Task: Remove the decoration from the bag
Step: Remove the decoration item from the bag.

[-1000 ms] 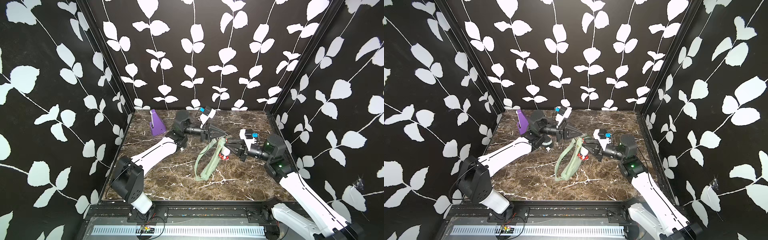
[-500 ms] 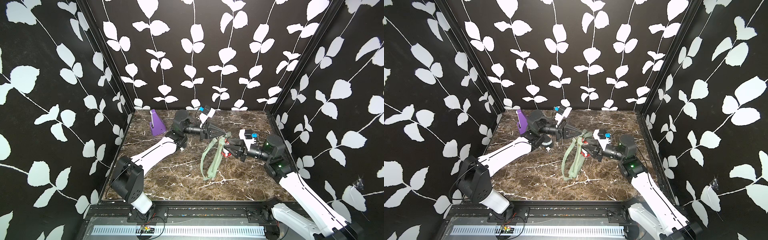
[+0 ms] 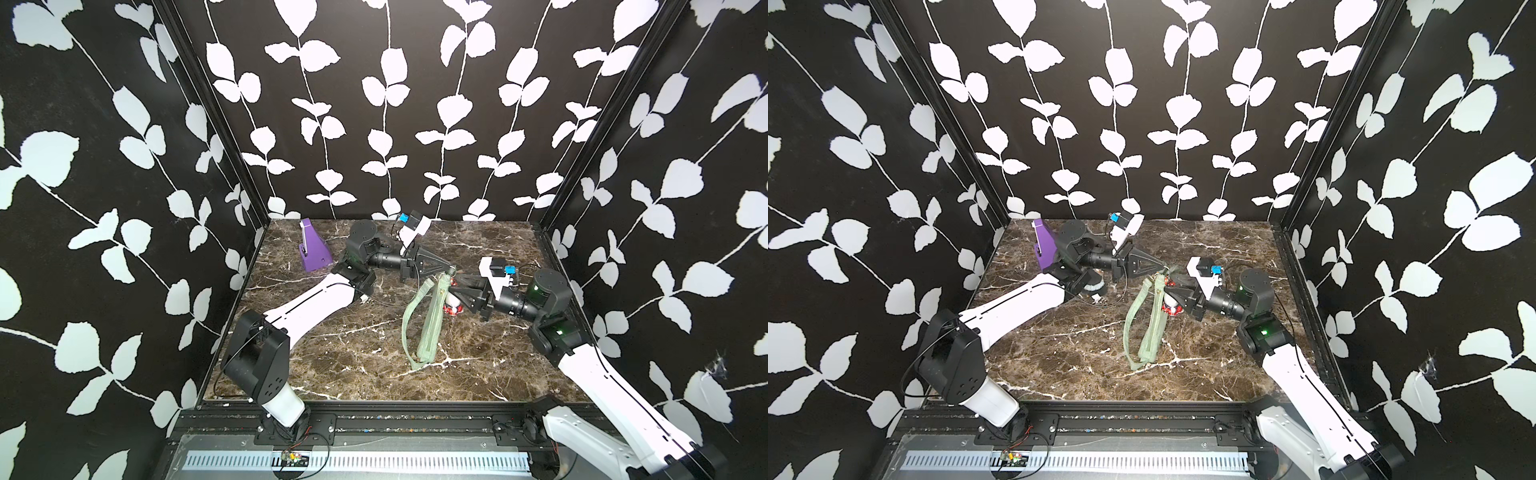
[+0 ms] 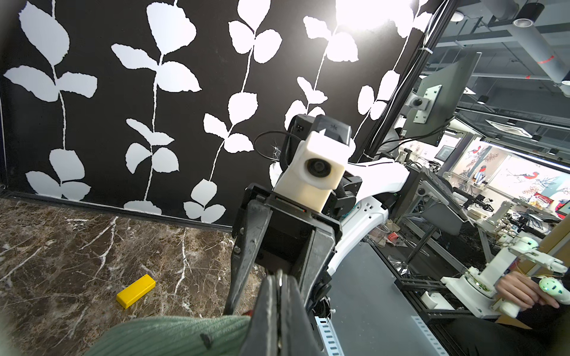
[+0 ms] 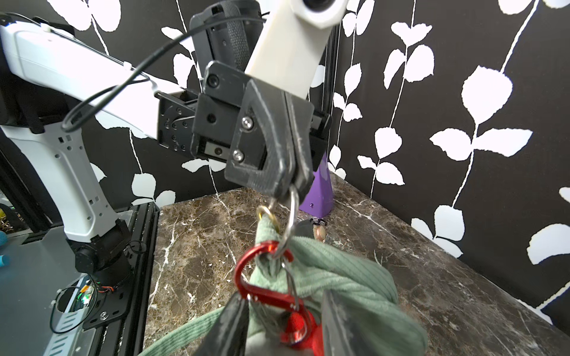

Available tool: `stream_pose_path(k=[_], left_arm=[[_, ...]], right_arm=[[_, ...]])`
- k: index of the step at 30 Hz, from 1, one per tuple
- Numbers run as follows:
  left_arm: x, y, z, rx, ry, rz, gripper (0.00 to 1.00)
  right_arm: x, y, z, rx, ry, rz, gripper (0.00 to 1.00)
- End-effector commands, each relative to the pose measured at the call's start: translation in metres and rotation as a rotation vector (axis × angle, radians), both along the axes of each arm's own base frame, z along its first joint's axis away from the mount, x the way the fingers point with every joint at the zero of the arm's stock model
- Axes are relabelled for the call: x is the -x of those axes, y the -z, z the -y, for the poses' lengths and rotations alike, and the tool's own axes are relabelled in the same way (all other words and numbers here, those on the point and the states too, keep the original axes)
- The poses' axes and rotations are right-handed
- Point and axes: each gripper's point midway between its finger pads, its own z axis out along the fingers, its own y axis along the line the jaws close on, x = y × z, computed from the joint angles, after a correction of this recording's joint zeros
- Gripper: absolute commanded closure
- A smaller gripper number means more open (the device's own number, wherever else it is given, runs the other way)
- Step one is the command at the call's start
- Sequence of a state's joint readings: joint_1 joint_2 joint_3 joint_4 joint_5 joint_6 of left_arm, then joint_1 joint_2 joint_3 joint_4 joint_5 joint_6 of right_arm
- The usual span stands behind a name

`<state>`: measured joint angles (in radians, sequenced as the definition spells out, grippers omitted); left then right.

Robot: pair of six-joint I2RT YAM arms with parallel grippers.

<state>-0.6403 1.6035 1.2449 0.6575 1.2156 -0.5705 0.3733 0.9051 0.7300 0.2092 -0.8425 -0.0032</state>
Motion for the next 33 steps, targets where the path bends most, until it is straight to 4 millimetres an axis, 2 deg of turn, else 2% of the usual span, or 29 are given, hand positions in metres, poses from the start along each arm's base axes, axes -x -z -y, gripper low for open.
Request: stream_pose_path(k=[1,4,10,20,25,28,30,31,32,33], left_arm=[[0.007,-0.019,-0.002,0.042,0.024,0.059,1.0],[0.008,-0.019,-0.001,0.042,0.029,0.058,1.0],[0.008,-0.019,-0.002,0.042,0.028,0.06,1.0],[0.0,-0.014,0.001,0.028,-0.019,0.051,1.0],[-0.01,-0.007,0.003,-0.01,-0.084,0.036,1.0],[-0.012,-0.008,0.003,-0.012,-0.105,0.039,1.0],[-0.01,-0.009,0.003,-0.011,-0.091,0.035,1.0],[-0.009,-0.01,0.003,-0.006,-0.082,0.036,1.0],[-0.007,-0.011,0.002,-0.001,-0.072,0.034,1.0],[-0.006,-0.013,0.002,0.008,-0.063,0.035,1.0]], right_arm=[[0.002,-0.017,-0.003,-0.031,-0.023,0.056,0.59],[0.003,-0.018,-0.006,-0.036,-0.049,0.048,0.63],[0.003,-0.016,-0.008,-0.033,-0.062,0.036,0.8],[0.01,-0.018,-0.005,-0.028,-0.061,0.052,0.95],[0.014,-0.015,-0.005,-0.024,-0.074,0.041,0.98],[0.017,-0.012,-0.005,-0.019,-0.089,0.028,0.98],[0.016,-0.009,-0.005,-0.011,-0.081,0.02,0.91],[0.015,-0.008,-0.004,-0.009,-0.075,0.016,0.83],[0.014,-0.007,-0.003,-0.008,-0.062,0.015,0.69],[0.011,-0.007,-0.002,-0.007,-0.044,0.014,0.62]])
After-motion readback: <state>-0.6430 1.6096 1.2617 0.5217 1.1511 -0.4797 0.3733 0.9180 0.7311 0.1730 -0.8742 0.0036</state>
